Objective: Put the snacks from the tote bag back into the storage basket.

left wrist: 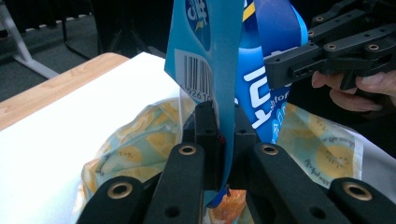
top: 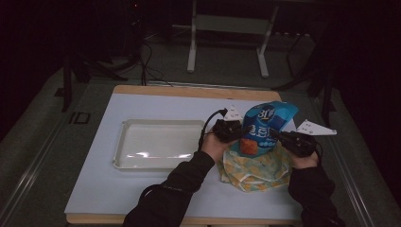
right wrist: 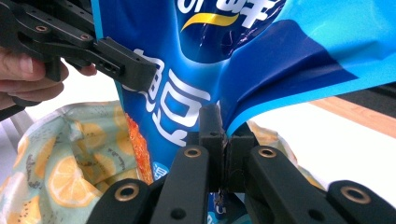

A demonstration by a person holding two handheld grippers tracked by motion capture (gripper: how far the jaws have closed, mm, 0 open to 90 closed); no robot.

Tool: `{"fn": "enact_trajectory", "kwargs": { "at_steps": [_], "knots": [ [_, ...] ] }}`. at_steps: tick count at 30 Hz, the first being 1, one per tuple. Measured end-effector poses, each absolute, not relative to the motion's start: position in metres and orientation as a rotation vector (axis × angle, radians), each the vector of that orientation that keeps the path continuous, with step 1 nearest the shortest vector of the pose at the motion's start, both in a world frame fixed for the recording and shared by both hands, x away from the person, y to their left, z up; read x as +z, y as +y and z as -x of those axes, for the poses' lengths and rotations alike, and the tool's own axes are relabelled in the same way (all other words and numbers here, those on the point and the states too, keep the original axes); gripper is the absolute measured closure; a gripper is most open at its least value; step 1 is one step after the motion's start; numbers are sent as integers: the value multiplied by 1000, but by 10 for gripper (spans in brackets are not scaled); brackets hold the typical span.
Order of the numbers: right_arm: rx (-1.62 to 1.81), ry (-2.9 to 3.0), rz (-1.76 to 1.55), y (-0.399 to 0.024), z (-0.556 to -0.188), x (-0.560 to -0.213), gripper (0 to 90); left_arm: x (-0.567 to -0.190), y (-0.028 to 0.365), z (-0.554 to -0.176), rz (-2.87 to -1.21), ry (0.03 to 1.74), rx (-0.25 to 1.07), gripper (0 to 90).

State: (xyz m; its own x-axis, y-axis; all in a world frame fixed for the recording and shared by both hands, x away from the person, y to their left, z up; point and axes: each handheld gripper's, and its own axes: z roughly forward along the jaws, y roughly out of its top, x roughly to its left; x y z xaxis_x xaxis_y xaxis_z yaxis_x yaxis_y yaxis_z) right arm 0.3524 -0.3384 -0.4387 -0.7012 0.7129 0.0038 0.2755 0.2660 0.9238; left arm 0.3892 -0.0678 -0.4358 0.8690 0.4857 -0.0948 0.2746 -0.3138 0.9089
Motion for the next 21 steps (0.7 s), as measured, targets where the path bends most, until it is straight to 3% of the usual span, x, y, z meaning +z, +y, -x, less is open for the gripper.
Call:
{"fn": "enact_trajectory", "kwargs": {
  "at_steps": [21],
  "knots": [
    [1436,2068,-867,-335,-349,-395,891,-387,-65,-392,-1889,545,251,880]
  ]
}}
